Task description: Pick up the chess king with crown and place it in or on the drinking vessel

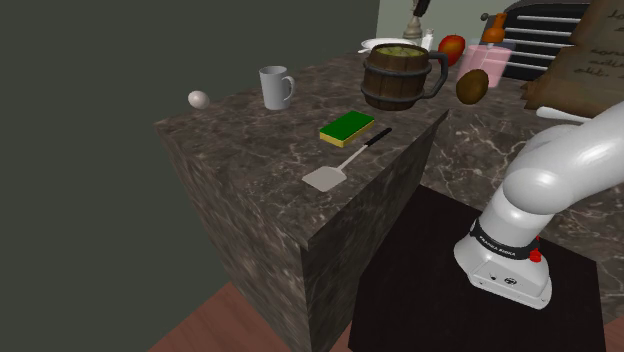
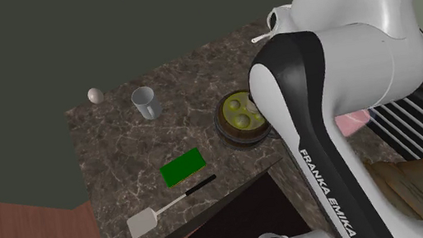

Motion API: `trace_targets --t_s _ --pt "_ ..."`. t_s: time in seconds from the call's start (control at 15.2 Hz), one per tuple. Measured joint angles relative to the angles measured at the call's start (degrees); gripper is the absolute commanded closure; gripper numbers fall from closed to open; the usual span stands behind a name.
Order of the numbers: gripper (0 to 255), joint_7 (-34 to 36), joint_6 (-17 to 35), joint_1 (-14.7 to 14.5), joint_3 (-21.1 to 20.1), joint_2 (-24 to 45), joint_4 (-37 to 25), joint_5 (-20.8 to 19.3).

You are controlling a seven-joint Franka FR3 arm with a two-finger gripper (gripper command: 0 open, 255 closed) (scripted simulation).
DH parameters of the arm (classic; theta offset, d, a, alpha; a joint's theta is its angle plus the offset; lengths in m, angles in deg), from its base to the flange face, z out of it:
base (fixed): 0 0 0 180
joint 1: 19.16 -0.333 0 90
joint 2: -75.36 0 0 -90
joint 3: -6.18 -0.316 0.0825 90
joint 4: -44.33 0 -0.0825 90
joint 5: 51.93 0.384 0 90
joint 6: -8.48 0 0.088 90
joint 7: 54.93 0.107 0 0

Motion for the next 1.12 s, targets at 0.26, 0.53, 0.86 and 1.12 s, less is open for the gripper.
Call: trace_targets --t_s 0.26,0.53,0.86,1.12 --pt "255 -0.1 2.9 0.2 0.1 -1.2 4.1 -0.2" --pt "255 -0.1 3.5 0.2 0.1 -1.7 5.2 -0.3" --pt "0 -0.1 3.6 0.2 0.1 -1.7 5.3 -0.3" --pt "0 -0.1 3.6 0.2 0.1 -1.7 5.3 -0.3"
